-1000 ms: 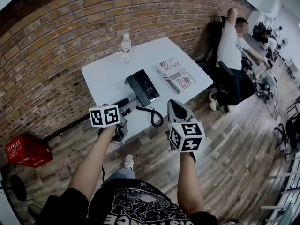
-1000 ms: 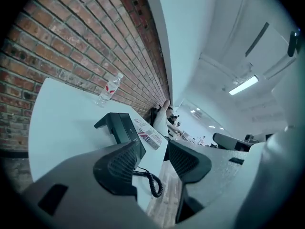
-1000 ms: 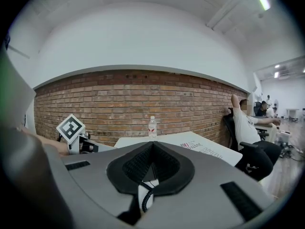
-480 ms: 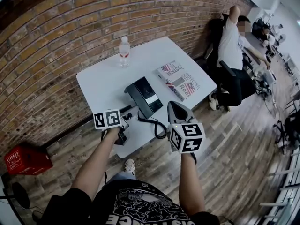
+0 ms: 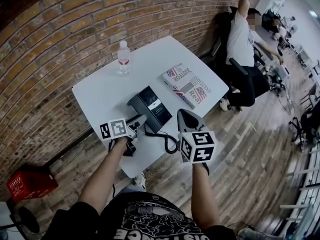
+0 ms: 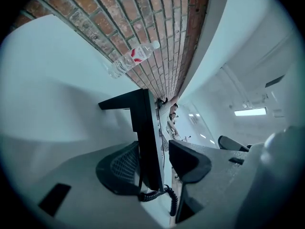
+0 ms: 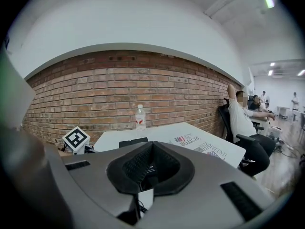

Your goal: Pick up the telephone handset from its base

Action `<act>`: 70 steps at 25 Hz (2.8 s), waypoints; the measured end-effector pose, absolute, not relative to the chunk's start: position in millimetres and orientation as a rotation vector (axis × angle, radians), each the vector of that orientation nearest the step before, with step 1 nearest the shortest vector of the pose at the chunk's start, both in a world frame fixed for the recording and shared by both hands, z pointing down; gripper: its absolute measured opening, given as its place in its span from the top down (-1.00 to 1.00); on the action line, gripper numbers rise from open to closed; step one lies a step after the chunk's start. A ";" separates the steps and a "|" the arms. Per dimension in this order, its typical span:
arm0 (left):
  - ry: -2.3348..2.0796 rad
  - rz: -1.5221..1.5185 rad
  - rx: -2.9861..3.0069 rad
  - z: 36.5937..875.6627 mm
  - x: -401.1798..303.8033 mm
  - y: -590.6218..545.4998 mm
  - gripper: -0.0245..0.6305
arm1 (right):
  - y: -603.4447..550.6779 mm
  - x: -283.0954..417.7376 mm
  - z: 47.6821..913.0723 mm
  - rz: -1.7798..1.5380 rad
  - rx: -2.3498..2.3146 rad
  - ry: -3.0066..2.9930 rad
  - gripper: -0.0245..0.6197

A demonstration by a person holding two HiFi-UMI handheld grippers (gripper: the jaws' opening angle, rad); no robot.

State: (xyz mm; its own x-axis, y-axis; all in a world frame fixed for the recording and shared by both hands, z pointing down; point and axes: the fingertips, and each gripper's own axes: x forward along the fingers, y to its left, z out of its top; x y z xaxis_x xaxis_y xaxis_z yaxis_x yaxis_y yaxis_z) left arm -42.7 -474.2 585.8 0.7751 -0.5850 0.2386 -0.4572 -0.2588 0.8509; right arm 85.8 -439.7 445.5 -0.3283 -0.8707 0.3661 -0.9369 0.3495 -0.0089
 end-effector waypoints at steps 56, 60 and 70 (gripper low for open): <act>-0.452 -0.216 2.279 412.3 124.6 -359.8 0.71 | -266.3 262.0 380.4 0.259 2.094 -2.088 0.92; -0.433 -0.194 2.331 401.7 140.4 -336.4 0.71 | -241.4 273.9 376.4 0.254 2.128 -2.067 0.92; -0.429 -0.154 2.442 391.9 176.0 -274.0 0.71 | -172.5 309.8 372.7 0.245 2.213 -2.019 0.92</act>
State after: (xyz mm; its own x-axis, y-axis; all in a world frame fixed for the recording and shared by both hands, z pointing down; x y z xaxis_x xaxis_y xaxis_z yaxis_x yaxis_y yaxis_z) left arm 176.0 -274.0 391.9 0.9398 -0.3417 -0.0035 -0.2660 -0.7380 0.6202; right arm 309.8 -172.5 372.7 0.0889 -0.9736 0.2103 -0.9956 -0.0929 -0.0090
